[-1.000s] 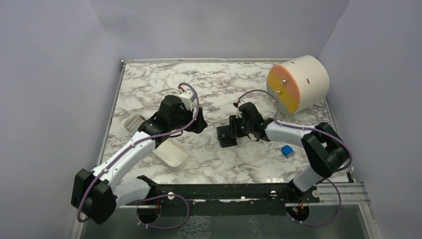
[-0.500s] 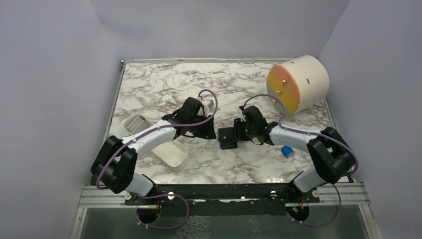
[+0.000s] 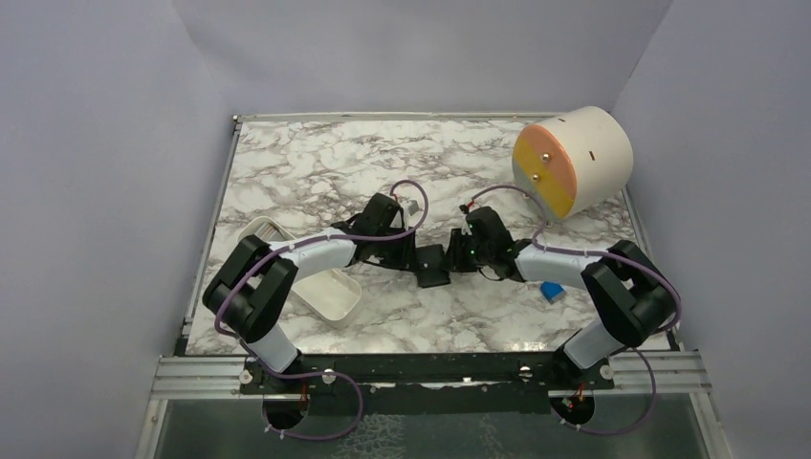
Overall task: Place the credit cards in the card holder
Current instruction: Open the card holder at the center of the board.
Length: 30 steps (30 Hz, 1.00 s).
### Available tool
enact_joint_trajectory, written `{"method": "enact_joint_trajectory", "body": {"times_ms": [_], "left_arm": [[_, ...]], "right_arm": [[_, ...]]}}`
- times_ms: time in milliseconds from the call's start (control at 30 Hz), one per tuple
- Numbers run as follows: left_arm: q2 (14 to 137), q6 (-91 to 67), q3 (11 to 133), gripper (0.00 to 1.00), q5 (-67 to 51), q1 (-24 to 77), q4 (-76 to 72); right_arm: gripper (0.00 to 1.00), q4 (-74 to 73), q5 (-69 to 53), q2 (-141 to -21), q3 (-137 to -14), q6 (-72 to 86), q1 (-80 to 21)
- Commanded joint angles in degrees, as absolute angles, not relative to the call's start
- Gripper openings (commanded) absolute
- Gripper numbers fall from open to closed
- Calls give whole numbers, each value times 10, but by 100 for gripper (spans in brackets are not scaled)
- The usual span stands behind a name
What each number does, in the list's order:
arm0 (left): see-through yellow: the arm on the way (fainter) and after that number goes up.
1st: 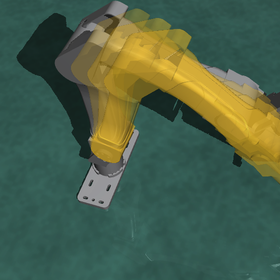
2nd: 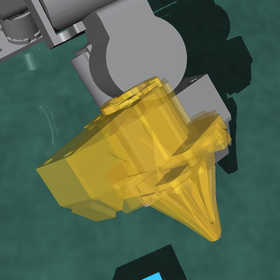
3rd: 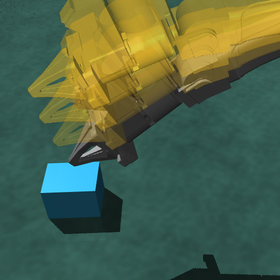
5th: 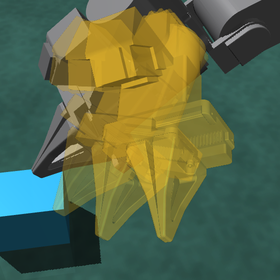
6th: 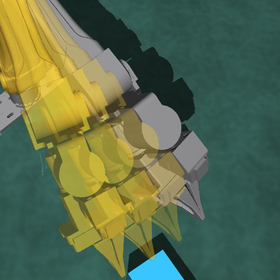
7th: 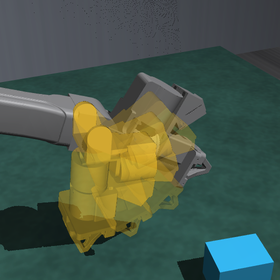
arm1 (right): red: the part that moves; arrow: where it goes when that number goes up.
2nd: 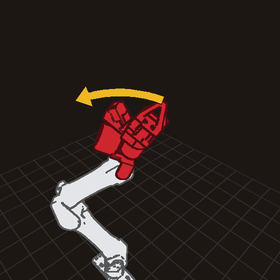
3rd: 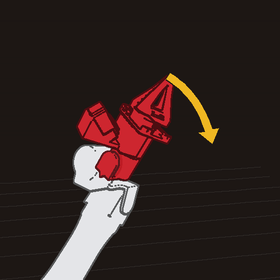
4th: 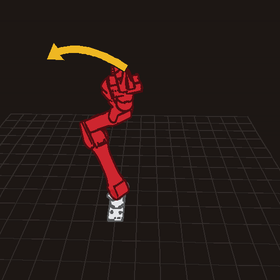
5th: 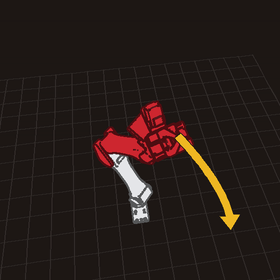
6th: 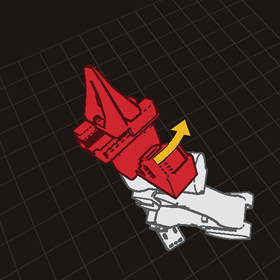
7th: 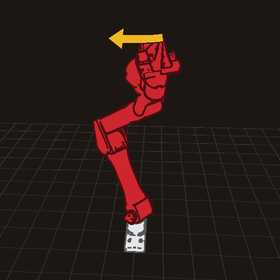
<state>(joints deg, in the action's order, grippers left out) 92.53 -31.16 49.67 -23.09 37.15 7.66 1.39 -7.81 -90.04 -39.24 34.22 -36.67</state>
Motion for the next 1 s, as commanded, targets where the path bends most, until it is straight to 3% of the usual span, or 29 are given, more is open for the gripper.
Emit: {"method": "enact_joint_trajectory", "body": {"times_ms": [0, 100, 233, 400, 500, 967], "left_arm": [[937, -317, 485, 24, -239, 374, 49], [941, -317, 482, 25, -235, 374, 44], [944, -321, 482, 30, -235, 374, 40], [927, -325, 484, 48, -271, 374, 24], [912, -332, 489, 54, -290, 374, 18], [902, -346, 485, 63, -313, 375, -9]], "right_arm": [[15, 37, -98, -875, -369, 347, -367], [2, 55, -108, -852, -358, 349, -367], [1, 69, -137, -830, -352, 342, -368], [1, 61, -141, -791, -346, 353, -368], [1, 50, -147, -768, -348, 368, -368], [1, 33, -143, -721, -342, 384, -367]]}}
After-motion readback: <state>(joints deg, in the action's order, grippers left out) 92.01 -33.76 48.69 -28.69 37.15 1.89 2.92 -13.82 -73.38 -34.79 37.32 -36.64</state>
